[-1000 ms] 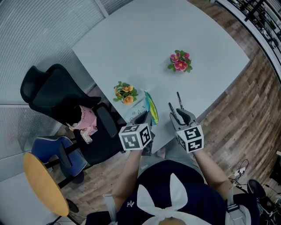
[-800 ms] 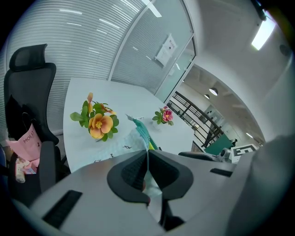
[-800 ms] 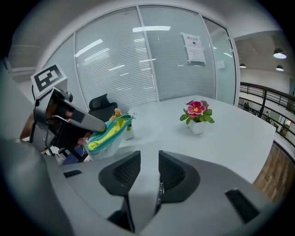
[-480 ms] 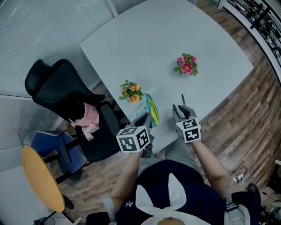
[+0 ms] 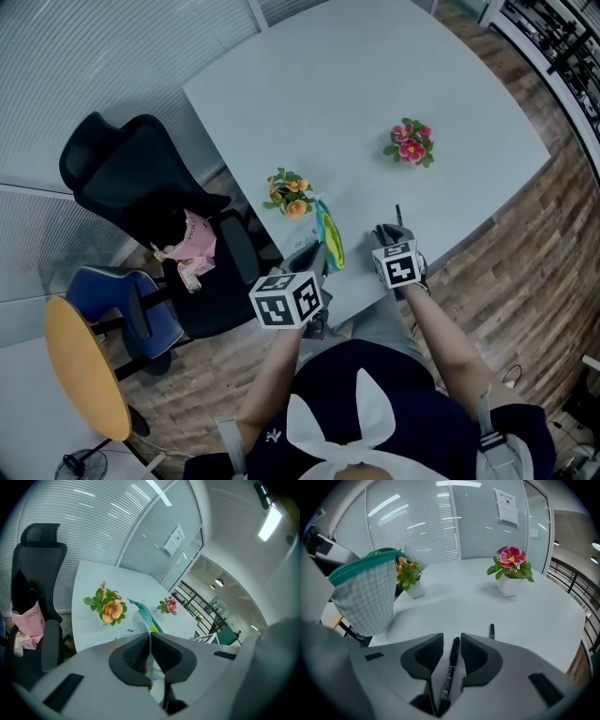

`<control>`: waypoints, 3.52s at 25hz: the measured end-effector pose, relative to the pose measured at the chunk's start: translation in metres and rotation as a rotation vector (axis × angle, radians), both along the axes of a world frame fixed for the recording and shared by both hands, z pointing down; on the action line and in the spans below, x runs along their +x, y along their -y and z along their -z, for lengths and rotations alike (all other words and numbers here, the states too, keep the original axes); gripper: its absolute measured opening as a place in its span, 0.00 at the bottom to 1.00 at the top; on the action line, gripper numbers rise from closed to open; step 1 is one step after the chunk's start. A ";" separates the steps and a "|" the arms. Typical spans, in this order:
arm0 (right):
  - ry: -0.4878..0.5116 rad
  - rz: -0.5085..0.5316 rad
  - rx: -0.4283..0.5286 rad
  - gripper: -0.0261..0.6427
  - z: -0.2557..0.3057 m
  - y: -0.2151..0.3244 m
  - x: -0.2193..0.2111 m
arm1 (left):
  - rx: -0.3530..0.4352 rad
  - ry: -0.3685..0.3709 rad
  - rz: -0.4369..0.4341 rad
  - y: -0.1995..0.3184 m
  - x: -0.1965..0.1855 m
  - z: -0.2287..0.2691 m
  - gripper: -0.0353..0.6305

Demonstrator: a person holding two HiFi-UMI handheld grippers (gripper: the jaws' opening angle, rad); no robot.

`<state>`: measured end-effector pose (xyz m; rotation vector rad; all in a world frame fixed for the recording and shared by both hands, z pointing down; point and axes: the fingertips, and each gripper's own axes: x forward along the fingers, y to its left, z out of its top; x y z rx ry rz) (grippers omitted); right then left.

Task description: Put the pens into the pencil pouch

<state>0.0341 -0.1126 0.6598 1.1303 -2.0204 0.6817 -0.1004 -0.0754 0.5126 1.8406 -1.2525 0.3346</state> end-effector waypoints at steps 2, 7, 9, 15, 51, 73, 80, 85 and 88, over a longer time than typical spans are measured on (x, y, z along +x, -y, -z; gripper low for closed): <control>-0.019 -0.002 -0.036 0.22 -0.005 -0.001 0.000 | 0.000 -0.004 0.005 -0.001 -0.001 0.001 0.10; -0.068 -0.003 -0.075 0.22 -0.021 0.004 0.003 | -0.003 -0.011 0.014 -0.001 -0.002 0.001 0.10; -0.081 0.000 -0.092 0.21 -0.023 0.004 0.003 | -0.003 -0.012 0.018 -0.002 -0.003 0.001 0.10; -0.098 -0.004 -0.108 0.15 -0.022 0.005 0.004 | 0.000 -0.009 0.020 -0.001 -0.004 0.000 0.10; 0.132 -0.136 0.090 0.12 0.084 -0.008 0.011 | 0.029 -0.029 -0.018 -0.014 -0.006 0.010 0.10; 0.280 -0.147 0.276 0.12 0.179 -0.008 -0.011 | 0.018 -0.070 -0.021 -0.021 -0.019 0.008 0.10; 0.337 -0.135 0.333 0.12 0.216 -0.011 -0.021 | 0.011 -0.082 -0.018 -0.022 -0.023 0.005 0.10; 0.386 -0.126 0.372 0.12 0.242 -0.014 -0.028 | 0.008 -0.080 -0.015 -0.024 -0.025 0.003 0.10; 0.427 -0.127 0.392 0.12 0.257 -0.017 -0.031 | 0.008 -0.082 -0.014 -0.025 -0.027 0.003 0.10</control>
